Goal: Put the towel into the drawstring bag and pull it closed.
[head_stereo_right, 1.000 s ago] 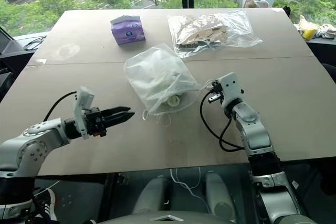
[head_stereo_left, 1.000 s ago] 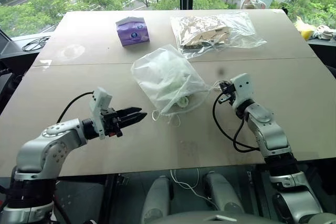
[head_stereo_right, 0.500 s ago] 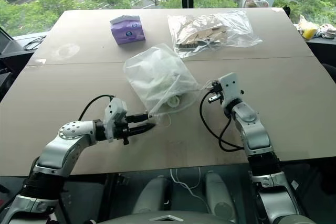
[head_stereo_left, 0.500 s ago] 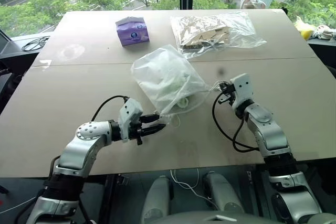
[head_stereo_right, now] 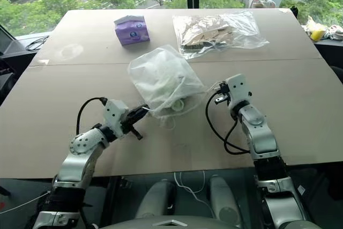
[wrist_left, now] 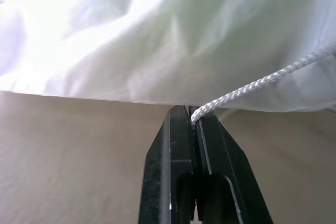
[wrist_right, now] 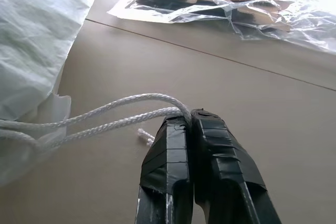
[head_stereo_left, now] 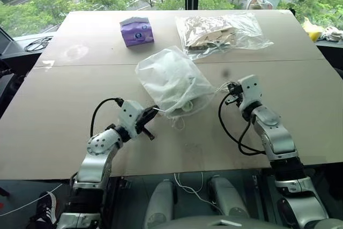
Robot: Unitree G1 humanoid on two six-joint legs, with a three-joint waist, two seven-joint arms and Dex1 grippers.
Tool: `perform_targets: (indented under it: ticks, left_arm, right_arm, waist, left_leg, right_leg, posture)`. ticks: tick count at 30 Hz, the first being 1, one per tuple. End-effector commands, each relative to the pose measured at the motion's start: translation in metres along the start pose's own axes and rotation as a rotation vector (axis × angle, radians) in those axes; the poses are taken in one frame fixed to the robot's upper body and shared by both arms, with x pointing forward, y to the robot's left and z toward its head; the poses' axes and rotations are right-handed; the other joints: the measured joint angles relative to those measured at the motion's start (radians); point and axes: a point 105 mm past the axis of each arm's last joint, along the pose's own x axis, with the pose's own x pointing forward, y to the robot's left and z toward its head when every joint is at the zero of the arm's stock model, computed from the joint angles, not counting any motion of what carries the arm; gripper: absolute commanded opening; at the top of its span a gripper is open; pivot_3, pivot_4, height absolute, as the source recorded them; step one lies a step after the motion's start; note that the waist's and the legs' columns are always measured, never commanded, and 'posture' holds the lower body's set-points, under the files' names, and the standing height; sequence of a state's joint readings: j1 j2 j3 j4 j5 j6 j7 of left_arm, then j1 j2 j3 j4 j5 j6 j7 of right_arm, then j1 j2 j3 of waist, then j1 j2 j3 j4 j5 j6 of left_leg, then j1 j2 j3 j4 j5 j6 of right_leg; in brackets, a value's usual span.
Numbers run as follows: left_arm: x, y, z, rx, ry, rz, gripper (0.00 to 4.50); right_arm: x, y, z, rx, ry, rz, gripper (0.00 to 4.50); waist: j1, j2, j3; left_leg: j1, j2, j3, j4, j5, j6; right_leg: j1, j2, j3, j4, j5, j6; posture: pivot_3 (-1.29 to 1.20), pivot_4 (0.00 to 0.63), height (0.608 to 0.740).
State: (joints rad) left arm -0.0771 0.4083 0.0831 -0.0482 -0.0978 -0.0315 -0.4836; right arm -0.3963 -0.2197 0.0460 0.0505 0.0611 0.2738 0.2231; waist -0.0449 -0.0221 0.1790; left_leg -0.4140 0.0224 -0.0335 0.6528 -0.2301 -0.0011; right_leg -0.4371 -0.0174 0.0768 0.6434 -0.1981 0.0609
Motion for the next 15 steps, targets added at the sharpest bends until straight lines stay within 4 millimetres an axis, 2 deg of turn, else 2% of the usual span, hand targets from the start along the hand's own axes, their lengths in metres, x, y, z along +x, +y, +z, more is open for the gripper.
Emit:
perform_targets:
  ticks: [1, 3, 5, 10, 15]
  left_arm:
    - [-0.007, 0.057, 0.028, 0.201, -0.037, 0.374, 0.05]
    - [-0.011, 0.085, 0.038, 0.23, -0.031, 0.548, 0.05]
    - [-0.01, 0.101, 0.051, 0.257, -0.048, 0.626, 0.05]
    - [-0.009, 0.128, 0.068, 0.259, -0.057, 0.733, 0.05]
    - [-0.01, 0.146, 0.072, 0.255, -0.044, 0.773, 0.05]
  right_arm:
    - [0.003, -0.026, 0.033, -0.026, -0.122, -0.134, 0.0]
    - [0.003, -0.037, 0.042, -0.038, -0.158, -0.2, 0.0]
    - [0.003, -0.048, 0.049, -0.046, -0.184, -0.26, 0.0]
    - [-0.001, -0.075, 0.061, -0.063, -0.23, -0.402, 0.0]
    - [-0.007, -0.094, 0.063, -0.061, -0.243, -0.511, 0.0]
  waist:
    - [0.003, 0.0, 0.0]
    - [0.004, 0.0, 0.0]
    - [0.006, 0.0, 0.0]
    - [0.005, 0.0, 0.0]
    - [0.002, 0.0, 0.0]
  left_leg:
    - [0.0, 0.0, 0.0, 0.0, 0.0, 0.0]
    - [0.0, 0.0, -0.001, 0.0, 0.0, 0.0]
    - [0.0, 0.0, -0.001, 0.0, 0.0, 0.0]
    - [-0.001, -0.001, -0.001, 0.0, 0.0, 0.0]
    - [0.0, -0.001, -0.001, -0.001, 0.0, -0.001]
  right_leg:
    - [0.0, 0.0, 0.0, 0.0, 0.0, 0.0]
    - [0.0, 0.0, 0.0, 0.001, 0.001, 0.0]
    - [0.0, 0.0, -0.001, 0.001, 0.001, 0.0]
    - [0.0, -0.001, -0.001, 0.0, 0.001, 0.0]
    - [0.0, -0.001, -0.001, 0.0, 0.001, 0.0]
  posture:
    - [0.0, 0.15, 0.74]
    - [0.0, 0.15, 0.74]
    - [0.0, 0.15, 0.74]
    - [0.0, 0.15, 0.74]
    - [0.0, 0.15, 0.74]
